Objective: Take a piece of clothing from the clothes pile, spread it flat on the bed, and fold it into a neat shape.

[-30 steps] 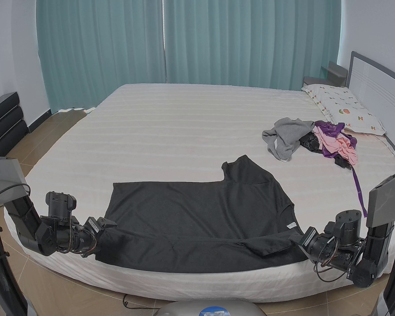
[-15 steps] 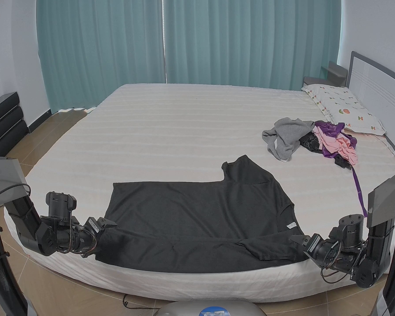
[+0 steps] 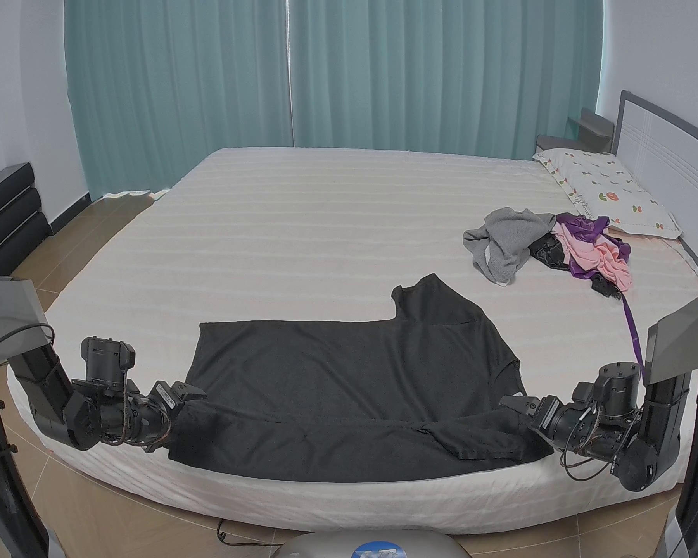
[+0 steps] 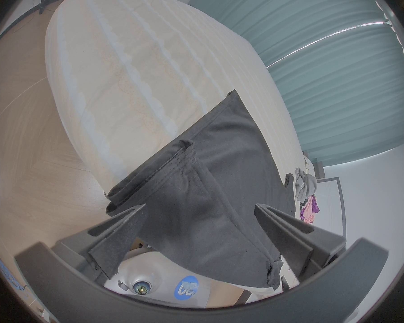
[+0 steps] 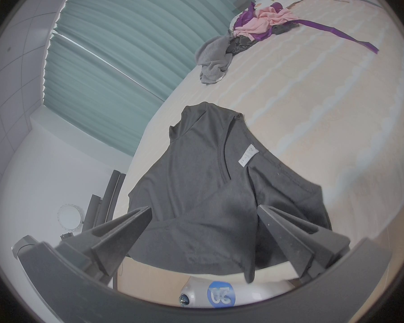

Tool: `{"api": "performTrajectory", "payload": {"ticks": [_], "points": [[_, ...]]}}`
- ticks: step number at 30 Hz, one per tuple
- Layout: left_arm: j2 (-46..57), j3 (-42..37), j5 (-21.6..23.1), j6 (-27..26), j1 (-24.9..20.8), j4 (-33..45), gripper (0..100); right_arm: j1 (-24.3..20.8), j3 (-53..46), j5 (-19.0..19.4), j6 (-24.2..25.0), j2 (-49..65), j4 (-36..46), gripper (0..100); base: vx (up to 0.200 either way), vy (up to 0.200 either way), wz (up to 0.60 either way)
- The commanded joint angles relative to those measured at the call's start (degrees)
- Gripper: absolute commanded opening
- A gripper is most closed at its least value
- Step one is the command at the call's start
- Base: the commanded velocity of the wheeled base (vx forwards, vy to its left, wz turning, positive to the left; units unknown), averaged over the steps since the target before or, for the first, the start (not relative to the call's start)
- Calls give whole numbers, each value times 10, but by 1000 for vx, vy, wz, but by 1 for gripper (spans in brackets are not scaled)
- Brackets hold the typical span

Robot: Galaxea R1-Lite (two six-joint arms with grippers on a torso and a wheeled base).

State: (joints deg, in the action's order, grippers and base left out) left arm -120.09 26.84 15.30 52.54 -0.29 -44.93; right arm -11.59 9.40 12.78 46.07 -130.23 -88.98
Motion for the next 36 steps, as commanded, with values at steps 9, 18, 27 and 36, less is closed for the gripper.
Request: {"api": "performTrajectory", "payload": {"ticks": [9, 18, 27, 36], "points": [[4, -4, -19, 5, 4, -43, 100, 46, 29, 46, -5, -33, -8, 100, 67, 0, 0], [16, 1, -19, 5, 6, -43, 100, 52, 29, 45, -5, -24, -8, 100, 133, 0, 0], [39, -33, 0, -79, 34, -44, 100, 58, 29, 45, -5, -23, -8, 100, 0, 0, 0], [37, -51, 84, -229, 48, -40, 100, 58, 24, 45, -5, -25, -8, 100, 0, 0, 0]]}}
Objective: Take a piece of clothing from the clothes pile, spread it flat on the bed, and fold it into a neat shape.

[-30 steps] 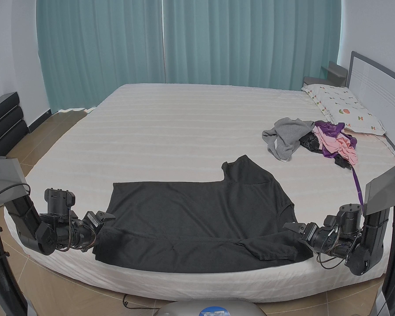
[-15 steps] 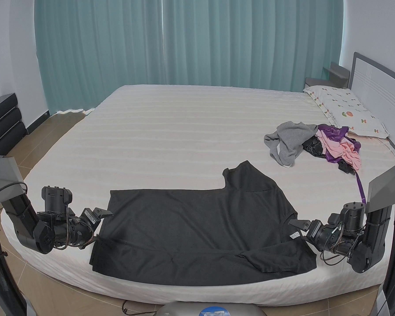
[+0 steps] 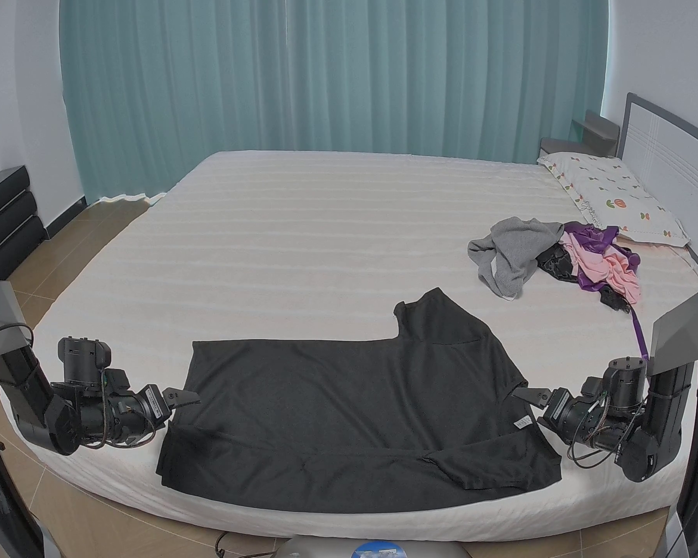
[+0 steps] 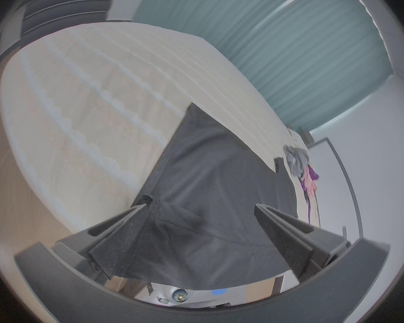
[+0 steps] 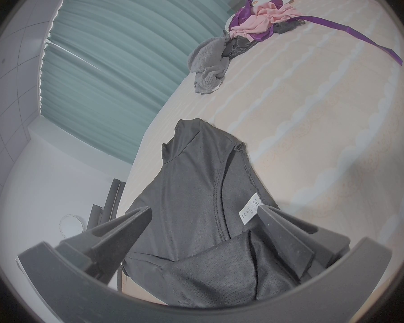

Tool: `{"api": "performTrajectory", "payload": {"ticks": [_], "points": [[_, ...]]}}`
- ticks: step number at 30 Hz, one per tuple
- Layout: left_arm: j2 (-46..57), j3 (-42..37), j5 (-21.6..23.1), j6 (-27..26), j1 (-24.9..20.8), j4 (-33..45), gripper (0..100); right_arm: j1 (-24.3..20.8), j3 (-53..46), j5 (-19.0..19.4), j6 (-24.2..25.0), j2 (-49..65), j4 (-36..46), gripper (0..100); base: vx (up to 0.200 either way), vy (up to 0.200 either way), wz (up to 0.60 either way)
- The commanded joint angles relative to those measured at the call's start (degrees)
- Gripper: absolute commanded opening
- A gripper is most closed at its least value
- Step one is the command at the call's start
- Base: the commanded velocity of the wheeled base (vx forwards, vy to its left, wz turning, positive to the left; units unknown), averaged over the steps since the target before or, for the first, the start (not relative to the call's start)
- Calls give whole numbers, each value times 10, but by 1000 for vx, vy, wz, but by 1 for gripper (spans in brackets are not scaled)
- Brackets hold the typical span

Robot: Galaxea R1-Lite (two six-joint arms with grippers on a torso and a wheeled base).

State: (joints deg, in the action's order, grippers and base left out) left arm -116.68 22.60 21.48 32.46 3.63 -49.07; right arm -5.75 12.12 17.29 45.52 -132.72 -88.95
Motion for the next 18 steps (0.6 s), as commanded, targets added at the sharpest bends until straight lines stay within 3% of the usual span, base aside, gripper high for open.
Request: {"api": "performTrajectory", "payload": {"ticks": [1, 5, 18], "points": [[-7, -5, 30, -78, 9, 2, 100, -2, -6, 0, 0, 0, -8, 100, 0, 0, 0], [-29, 7, 23, -135, 12, 3, 100, -4, -6, 0, 1, 0, -8, 100, 0, 0, 0], [-58, 22, 19, -157, 16, -3, 100, -7, -7, -1, 0, -5, -8, 100, 0, 0, 0]]}}
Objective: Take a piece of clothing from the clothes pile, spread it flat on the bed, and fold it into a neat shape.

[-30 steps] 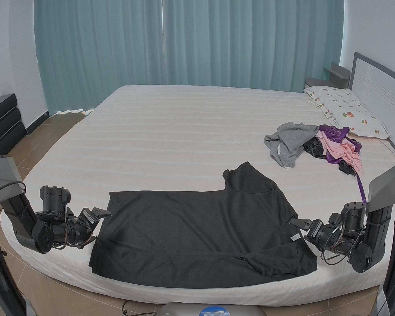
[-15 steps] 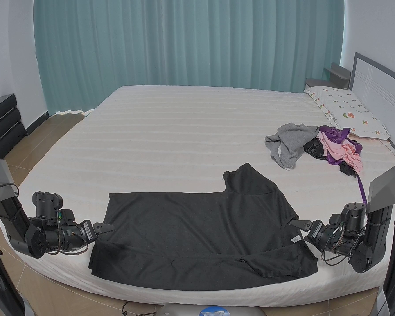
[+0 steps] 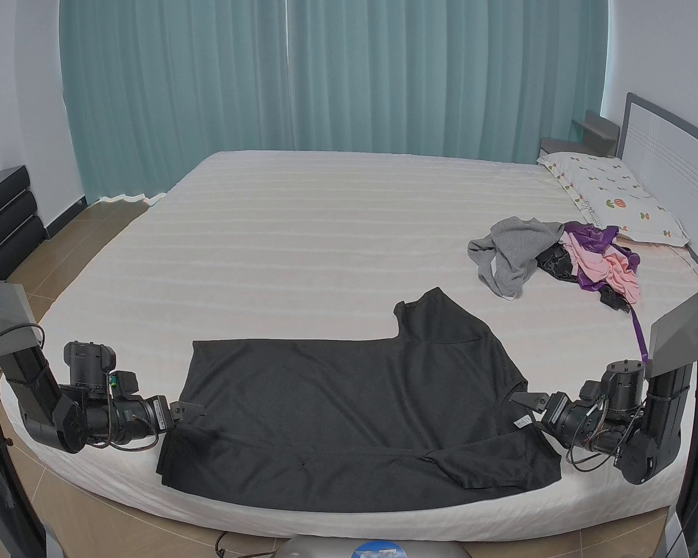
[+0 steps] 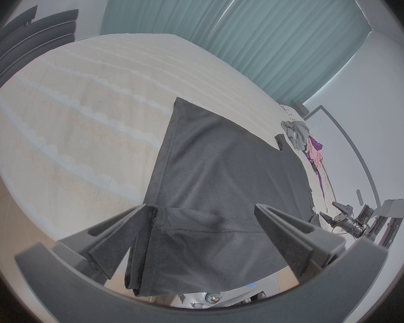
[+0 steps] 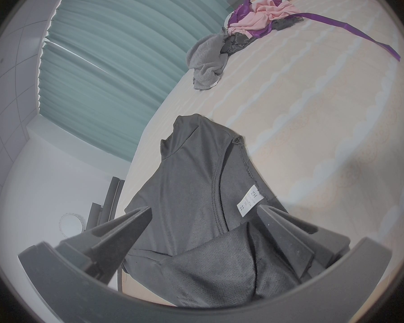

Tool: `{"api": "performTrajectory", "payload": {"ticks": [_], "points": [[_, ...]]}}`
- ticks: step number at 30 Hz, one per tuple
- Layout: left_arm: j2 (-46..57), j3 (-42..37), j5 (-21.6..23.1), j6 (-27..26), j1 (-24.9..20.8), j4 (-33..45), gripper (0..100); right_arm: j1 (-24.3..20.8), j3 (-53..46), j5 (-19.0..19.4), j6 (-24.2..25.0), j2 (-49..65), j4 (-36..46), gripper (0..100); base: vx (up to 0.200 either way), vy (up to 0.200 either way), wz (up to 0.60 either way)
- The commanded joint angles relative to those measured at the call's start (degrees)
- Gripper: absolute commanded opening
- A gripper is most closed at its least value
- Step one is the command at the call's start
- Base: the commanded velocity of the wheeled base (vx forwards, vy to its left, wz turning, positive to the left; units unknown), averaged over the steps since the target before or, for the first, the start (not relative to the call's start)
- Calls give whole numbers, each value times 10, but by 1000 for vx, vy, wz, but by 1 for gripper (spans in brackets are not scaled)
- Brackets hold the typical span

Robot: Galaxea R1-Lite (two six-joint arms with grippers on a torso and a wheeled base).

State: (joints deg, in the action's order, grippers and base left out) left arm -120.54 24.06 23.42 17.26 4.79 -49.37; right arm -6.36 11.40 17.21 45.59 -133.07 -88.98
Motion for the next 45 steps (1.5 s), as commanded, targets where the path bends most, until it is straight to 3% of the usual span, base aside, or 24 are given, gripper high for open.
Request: {"api": "performTrajectory", "payload": {"ticks": [1, 9, 10, 28, 32, 34, 36, 41, 43, 45], "points": [[-22, 11, 0, -6, 7, 0, 100, -1, 0, 0, -1, -3, -8, 100, 0, 0, 0], [-45, 15, 0, -21, 14, -3, 100, -2, 0, 0, 0, -3, -8, 100, 0, 0, 0], [-45, 14, 0, -21, 14, -3, 0, -2, 0, 0, 0, -3, -8, 100, 0, 0, 0], [-11, -18, 0, -16, 36, -5, 0, 4, -9, -4, -5, 32, -8, 100, 0, 0, 0], [6, -28, 0, -12, 35, -5, 0, 4, -3, 0, -32, 44, -2, 100, 0, 0, 0], [8, -32, 0, -12, 35, -5, 0, 7, 10, 2, -76, 31, -1, 100, 0, 0, 0], [9, -33, 0, -12, 36, -5, 0, 10, 12, 16, -109, 15, -1, 100, 0, 0, 0], [10, -38, 0, -12, 36, -5, 0, 22, -9, 114, -154, -11, -8, 100, 0, 0, 0], [10, -38, 0, -12, 36, -5, 0, 23, -9, 116, -156, -12, -8, 100, 0, 0, 0], [8, -38, 0, -12, 36, -5, 0, 42, -10, 138, -210, -37, -8, 100, 0, 0, 0]]}}
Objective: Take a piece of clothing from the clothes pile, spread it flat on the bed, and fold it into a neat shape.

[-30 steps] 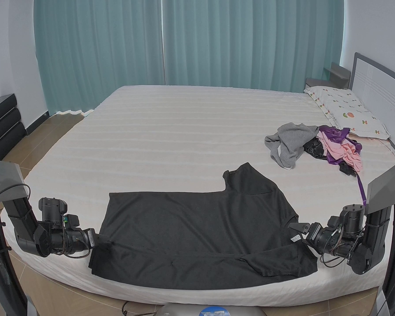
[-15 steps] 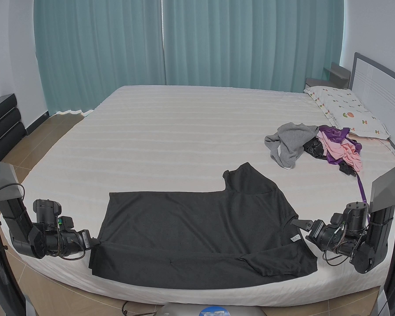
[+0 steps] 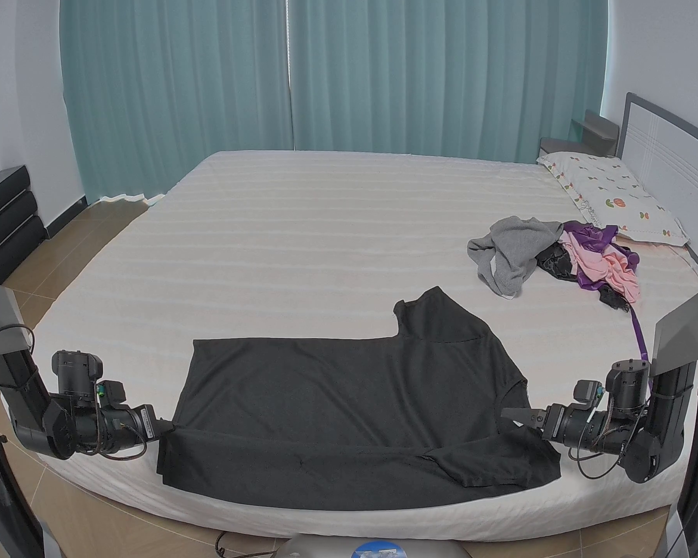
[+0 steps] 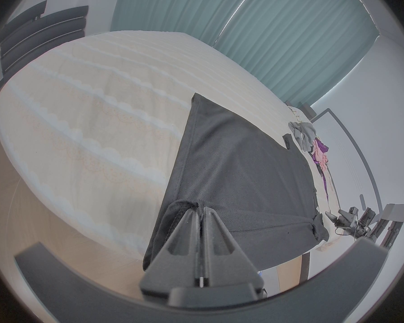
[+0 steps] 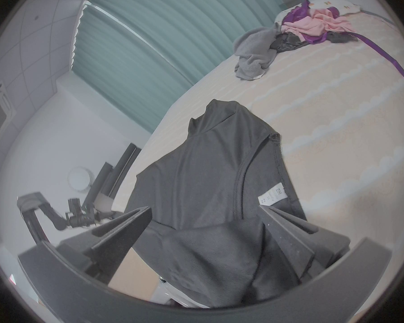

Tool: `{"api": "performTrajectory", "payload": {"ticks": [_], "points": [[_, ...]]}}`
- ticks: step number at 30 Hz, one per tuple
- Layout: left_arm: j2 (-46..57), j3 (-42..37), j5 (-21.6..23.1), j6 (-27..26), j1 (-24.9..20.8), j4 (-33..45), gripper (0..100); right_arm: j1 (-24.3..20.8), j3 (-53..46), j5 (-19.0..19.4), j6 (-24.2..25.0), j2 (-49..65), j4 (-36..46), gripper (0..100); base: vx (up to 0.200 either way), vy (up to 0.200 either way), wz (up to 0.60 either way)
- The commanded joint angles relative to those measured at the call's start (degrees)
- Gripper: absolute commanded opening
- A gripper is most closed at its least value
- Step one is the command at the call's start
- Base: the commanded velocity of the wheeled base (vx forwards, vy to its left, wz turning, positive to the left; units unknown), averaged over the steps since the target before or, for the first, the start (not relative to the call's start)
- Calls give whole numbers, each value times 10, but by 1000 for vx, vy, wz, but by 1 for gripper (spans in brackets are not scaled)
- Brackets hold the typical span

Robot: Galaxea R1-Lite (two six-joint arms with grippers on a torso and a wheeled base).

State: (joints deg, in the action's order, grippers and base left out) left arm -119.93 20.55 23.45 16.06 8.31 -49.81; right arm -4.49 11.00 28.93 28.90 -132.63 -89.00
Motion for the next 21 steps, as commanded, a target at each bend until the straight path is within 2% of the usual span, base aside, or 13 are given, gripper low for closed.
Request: {"api": "performTrajectory", "payload": {"ticks": [1, 7, 18, 19, 21], "points": [[1, -3, 0, 0, 0, 0, 0, 26, -5, 21, -50, -46, -7, 100, 0, 0, 0], [-2, -3, 1, 0, -1, 0, 0, 29, 4, 20, -74, -65, -7, 100, 0, 0, 0], [-1, -3, 0, 0, 0, 0, 0, 28, 9, 20, -85, -87, -7, 100, 0, 0, 0], [0, -3, 1, 0, 0, 0, 0, 29, 9, 20, -90, -88, -7, 0, 0, 0, 0], [0, -3, 0, 0, 0, 0, 0, 29, 9, 20, -90, -88, -7, 0, 0, 0, 0]]}}
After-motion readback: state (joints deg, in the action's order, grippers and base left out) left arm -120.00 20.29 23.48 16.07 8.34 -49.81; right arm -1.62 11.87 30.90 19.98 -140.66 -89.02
